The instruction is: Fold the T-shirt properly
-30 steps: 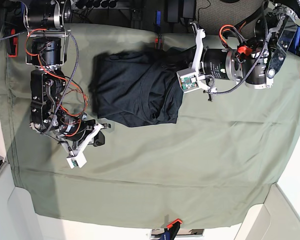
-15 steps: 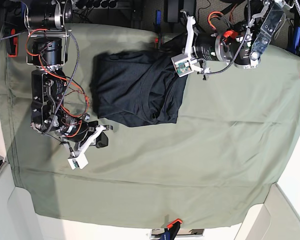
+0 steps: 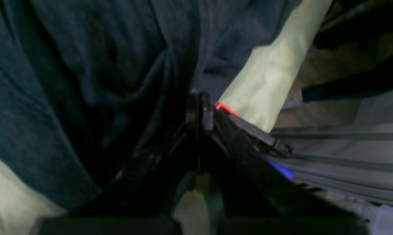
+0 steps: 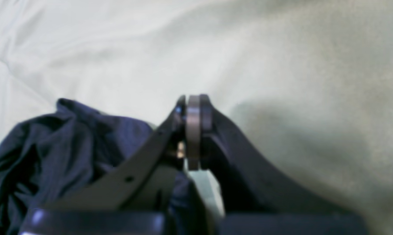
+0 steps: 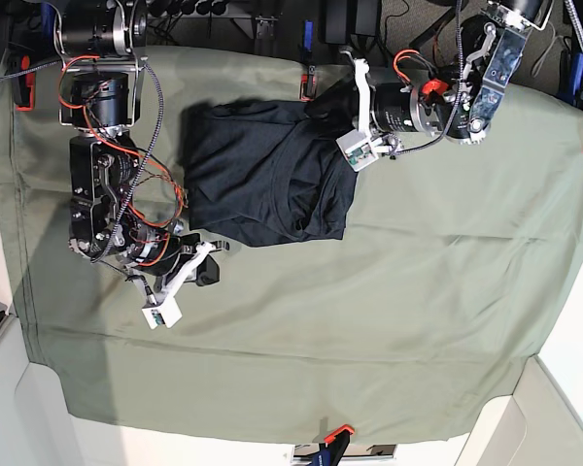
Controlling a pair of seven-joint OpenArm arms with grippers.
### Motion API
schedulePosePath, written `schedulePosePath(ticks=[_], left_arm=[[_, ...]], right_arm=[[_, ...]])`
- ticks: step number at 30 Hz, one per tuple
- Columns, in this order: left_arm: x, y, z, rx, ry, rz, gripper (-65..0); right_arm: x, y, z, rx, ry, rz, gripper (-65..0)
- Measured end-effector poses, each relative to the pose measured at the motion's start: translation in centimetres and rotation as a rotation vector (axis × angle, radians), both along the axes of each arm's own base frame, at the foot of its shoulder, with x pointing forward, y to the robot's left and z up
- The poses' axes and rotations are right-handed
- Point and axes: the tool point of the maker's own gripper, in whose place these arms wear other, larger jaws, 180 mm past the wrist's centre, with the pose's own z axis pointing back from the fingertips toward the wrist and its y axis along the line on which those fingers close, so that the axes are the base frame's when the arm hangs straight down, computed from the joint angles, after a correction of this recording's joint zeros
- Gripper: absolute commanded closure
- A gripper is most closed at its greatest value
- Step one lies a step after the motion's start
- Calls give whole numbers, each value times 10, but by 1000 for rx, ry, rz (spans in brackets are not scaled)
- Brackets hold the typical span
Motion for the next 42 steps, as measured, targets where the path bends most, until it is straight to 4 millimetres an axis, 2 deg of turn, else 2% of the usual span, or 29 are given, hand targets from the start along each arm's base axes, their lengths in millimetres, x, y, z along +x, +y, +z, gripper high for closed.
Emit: schedulePosePath(ticks=[3,7,11,16,20,23,26,31,36,42], left_arm=[[12,1,1,-1,-10,-4,0],[39,5,5,34,-43,-15,0],[75,20,10,99,-94,23,0],[99,35,10,127,-103,51,0],[121,60,10,169,-113,96,0],[133,79,12,191,-123,127,0],[141,86,14,213,-133,137,0],[144,86,16,208,-135,150,0],[144,87,15,212,-130,151,0],[136,85,15,193,-57,168,0]], right_arm=[[0,-2,-2,-17,0,1,0],[0,-2,-2,-18,1,2,0],[-2,-4,-4,-29,17,9,0],[-3,-4,-5,-32,23,12,0],[-5,-2,-6,-34,24,20,0],[-15,4,-14,-49,41,56,0],[-38,22,-32,-66,76,127,0],[-63,61,-39,-29,65,229,0],[-89,84,-48,10,84,281,0],[-119,110,-44,53,89,304,0]])
